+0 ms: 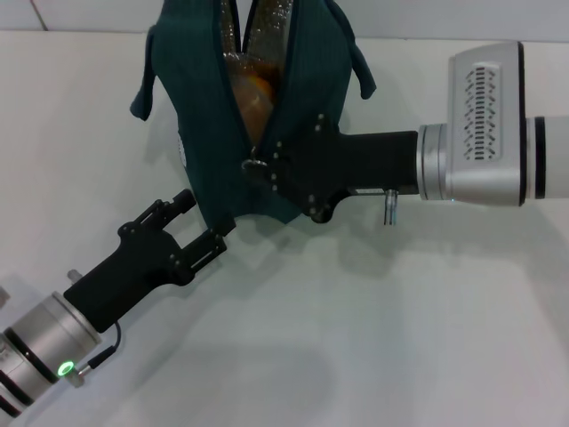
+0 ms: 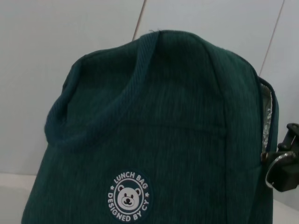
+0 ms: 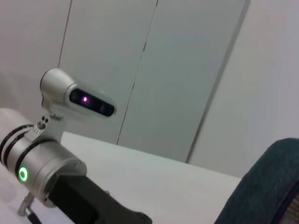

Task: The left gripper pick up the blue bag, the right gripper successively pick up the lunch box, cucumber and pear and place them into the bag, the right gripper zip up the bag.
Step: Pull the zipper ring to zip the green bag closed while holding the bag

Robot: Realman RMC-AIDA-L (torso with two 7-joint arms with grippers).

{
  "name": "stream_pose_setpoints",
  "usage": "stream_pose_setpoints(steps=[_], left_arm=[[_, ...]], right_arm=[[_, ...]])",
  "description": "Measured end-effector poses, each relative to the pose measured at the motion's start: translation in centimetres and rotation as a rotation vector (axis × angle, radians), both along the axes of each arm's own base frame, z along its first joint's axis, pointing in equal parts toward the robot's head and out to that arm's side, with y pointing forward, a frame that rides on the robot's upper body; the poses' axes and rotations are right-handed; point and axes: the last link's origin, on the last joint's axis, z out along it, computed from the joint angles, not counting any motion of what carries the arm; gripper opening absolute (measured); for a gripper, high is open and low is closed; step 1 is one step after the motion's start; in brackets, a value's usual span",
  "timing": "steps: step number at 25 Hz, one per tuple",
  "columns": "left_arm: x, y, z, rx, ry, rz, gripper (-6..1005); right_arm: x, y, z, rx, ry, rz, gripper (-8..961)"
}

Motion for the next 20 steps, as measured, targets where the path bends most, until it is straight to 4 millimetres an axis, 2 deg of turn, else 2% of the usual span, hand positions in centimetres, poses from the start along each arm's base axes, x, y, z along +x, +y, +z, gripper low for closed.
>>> stream_pose_setpoints(steps=[6, 16, 20], left_arm=[[0.2, 0.4, 0.0, 0.002, 0.002, -0.008, 766], [0.5, 1.7, 0.0, 0.003, 0.023, -0.011, 396], [0.6, 1.7, -0.1, 0.002, 0.036, -0.027, 203]], right_arm=[[0.0, 0.1, 0.1, 0.002, 0.01, -0.013, 31], [0.2, 0.0, 0.3, 0.002, 0.046, -0.045, 32], [0.4, 0.0, 0.5, 0.009, 0.053, -0.052, 32]])
